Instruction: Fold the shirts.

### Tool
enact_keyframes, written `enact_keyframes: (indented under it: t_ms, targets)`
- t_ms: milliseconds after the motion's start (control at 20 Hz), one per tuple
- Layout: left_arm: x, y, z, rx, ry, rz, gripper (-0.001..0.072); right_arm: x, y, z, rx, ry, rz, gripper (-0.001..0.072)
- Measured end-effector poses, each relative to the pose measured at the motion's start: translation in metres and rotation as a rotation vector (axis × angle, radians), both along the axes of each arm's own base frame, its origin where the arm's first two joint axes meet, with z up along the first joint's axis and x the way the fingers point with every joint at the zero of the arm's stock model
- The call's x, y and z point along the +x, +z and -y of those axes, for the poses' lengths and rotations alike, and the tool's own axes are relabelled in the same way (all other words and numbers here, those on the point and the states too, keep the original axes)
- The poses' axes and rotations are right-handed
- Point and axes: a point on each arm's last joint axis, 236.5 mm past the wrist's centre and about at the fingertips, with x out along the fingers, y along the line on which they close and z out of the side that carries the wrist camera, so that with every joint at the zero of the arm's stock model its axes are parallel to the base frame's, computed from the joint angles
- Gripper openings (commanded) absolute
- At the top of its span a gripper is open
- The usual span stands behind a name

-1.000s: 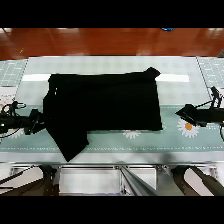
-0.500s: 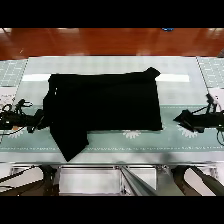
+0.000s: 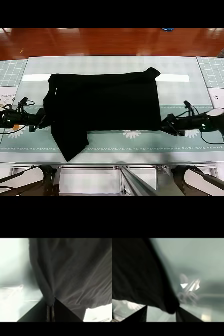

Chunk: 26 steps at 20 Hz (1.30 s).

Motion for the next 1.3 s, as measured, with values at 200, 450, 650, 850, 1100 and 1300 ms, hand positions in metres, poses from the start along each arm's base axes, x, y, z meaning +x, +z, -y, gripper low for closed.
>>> enact_keyframes:
  t_ms: [200, 450, 650, 850, 1100, 1300]
  targets:
    - [0.021, 0.016, 0.001, -0.002, -0.004, 0.060, 0.0019, 0.038, 0.005, -0.014, -0.042, 0.069, 0.099, 0.0025]
    - [0.094, 0.112, -0.008, -0.015, 0.018, 0.337, 0.0018, 0.116, 0.104, -0.019, -0.067, 0.181, 0.373, 0.0025]
    - [0.142, 0.269, -0.010, 0.049, -0.003, 0.744, 0.0018, 0.177, 0.271, 0.008, -0.261, 0.193, 0.776, 0.0024]
    - [0.132, 0.447, -0.001, 0.235, -0.035, 1.178, 0.0018, 0.167, 0.458, 0.041, -0.485, 0.107, 1.157, 0.0025]
    - [0.064, 0.575, 0.017, 0.550, -0.077, 1.513, 0.0018, 0.083, 0.570, 0.042, -0.666, 0.064, 1.400, 0.0025]
    - [-0.003, 0.625, 0.043, 0.688, -0.067, 1.657, 0.0018, 0.019, 0.586, 0.036, -0.744, 0.052, 1.442, 0.0025]
